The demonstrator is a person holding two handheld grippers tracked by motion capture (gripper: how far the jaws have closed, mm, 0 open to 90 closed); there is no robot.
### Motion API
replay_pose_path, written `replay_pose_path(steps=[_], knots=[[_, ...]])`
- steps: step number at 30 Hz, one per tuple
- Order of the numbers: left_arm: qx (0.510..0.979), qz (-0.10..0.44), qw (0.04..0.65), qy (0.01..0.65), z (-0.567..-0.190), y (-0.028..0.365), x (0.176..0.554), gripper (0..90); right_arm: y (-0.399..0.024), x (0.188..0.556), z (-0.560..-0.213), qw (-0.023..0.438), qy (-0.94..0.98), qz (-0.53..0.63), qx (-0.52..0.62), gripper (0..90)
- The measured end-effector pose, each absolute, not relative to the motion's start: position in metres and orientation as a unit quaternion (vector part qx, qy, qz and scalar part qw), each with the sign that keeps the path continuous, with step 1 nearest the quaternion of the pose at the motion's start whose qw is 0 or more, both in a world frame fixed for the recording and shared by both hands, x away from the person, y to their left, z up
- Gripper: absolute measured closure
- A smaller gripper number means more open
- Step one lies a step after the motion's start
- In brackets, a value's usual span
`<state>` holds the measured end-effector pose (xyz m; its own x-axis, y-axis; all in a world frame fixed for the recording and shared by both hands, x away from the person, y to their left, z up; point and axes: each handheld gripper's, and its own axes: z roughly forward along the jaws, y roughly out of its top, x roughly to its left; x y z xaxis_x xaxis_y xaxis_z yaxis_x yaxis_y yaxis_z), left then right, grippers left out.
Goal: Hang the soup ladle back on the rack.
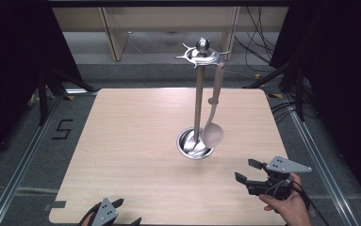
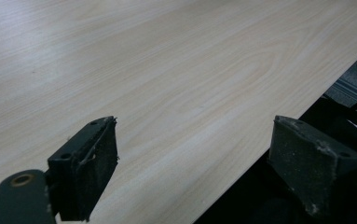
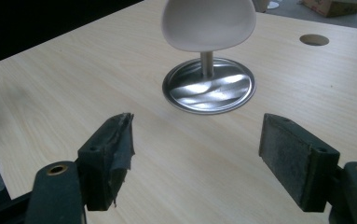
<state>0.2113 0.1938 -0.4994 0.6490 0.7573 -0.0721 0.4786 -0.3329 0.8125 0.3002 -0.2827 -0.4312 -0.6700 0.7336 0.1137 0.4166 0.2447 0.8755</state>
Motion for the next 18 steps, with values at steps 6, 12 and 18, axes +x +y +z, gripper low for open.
replay_pose_path(steps=[6, 12, 18], knots=[[0.796, 0.164, 0.432, 0.39, -0.5, 0.195, 0.212, 14.9, -0.278, 0.295, -0.436, 0.142, 0.774, 0.481, 0.386, 26.6], [0.794, 0.162, 0.435, 0.392, -0.5, 0.194, 0.211, 14.9, -0.276, 0.295, -0.443, 0.153, 0.782, 0.476, 0.373, 26.1], [0.797, 0.162, 0.431, 0.39, -0.5, 0.195, 0.211, 14.9, -0.276, 0.293, -0.446, 0.149, 0.786, 0.473, 0.37, 25.9]])
